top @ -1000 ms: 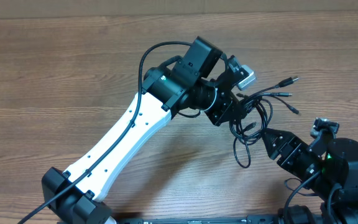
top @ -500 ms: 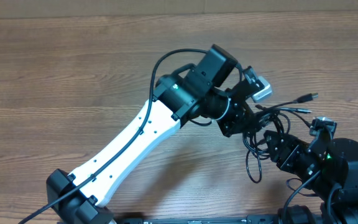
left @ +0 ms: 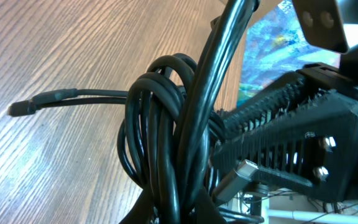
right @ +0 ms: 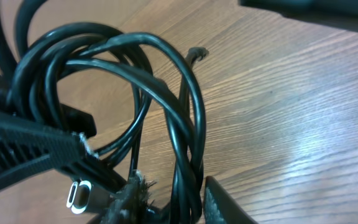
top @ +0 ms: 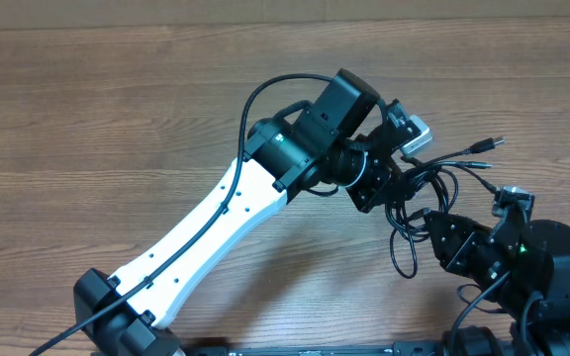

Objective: Untangle cables

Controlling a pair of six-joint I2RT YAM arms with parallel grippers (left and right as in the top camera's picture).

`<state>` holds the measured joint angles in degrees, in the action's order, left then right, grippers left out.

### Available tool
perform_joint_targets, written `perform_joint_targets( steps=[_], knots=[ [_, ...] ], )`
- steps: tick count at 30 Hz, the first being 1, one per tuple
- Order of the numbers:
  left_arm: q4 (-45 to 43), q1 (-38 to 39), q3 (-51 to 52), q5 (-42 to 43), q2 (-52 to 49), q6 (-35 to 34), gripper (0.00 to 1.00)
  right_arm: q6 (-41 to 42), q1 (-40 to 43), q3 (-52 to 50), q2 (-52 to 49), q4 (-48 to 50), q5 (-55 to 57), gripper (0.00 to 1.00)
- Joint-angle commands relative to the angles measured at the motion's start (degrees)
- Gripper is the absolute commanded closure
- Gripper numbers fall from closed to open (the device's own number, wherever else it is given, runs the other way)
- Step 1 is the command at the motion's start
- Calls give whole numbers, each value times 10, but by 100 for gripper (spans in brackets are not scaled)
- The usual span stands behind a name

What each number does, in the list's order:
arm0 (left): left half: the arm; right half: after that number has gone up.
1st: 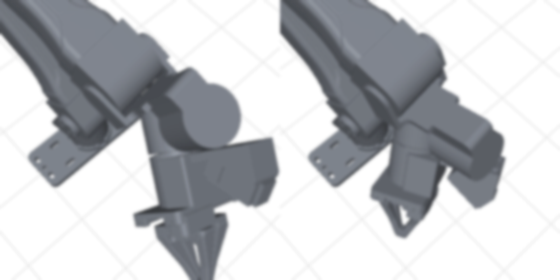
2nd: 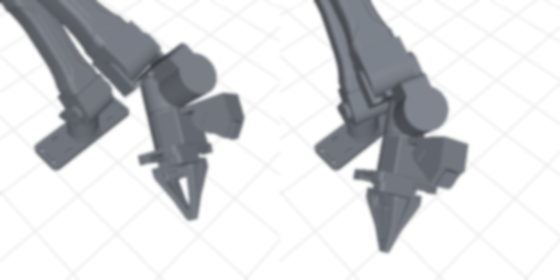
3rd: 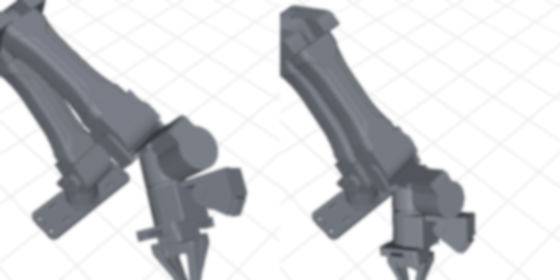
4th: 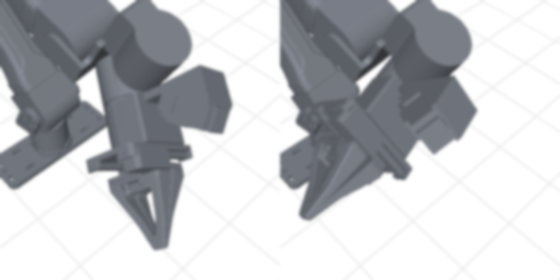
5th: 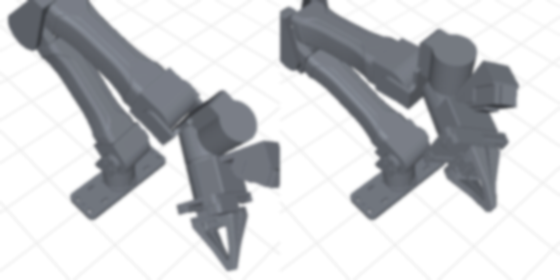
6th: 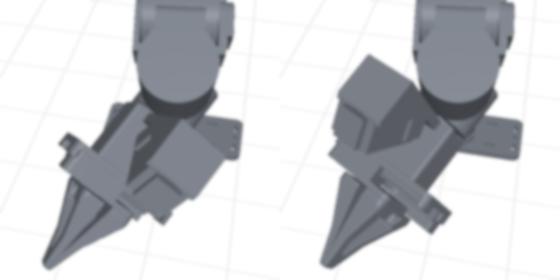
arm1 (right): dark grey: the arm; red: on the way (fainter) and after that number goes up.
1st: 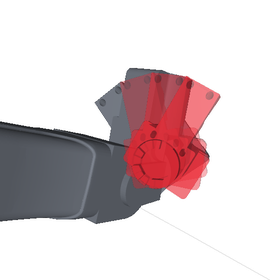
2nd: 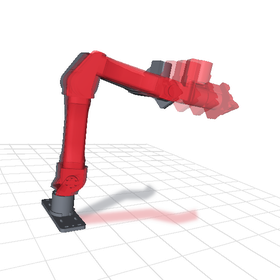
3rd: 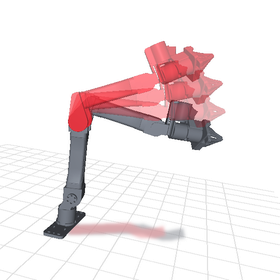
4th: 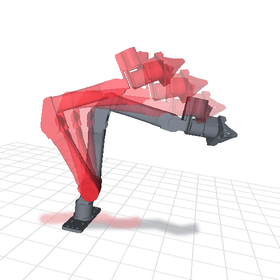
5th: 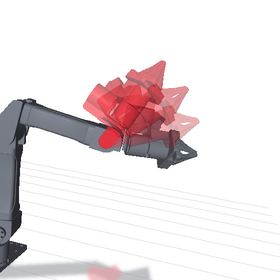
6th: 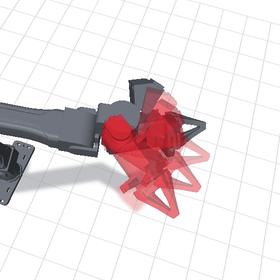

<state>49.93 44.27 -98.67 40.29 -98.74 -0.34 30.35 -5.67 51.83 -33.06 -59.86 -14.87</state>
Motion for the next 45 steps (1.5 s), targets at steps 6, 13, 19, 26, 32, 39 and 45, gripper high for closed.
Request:
perform_joint_targets(
  steps=[6, 13, 19, 26, 32, 39, 45],
  knots=[
    [-18, 0, -17, -2, 18, -19, 96, -7, 2, 10, 2, 2, 3, 96],
    [-22, 0, -17, -55, 17, -54, 96, -9, 2, 10, 2, 1, 2, 96],
    [-22, 0, -17, -150, 17, -167, 96, -79, 2, 10, 2, 0, -63, 96],
    [-19, 0, -17, -219, 17, -259, 96, -84, 2, 10, 2, 0, -80, 96],
    [5, 0, -17, -321, 17, -376, 96, -84, 2, 10, 2, -3, -93, 96],
    [55, -2, -17, -397, 17, -500, 96, -83, 2, 10, 2, -6, -92, 96],
    [61, -7, -17, -388, 17, -503, 96, -83, 2, 10, 2, -17, -92, 78]
  ],
)
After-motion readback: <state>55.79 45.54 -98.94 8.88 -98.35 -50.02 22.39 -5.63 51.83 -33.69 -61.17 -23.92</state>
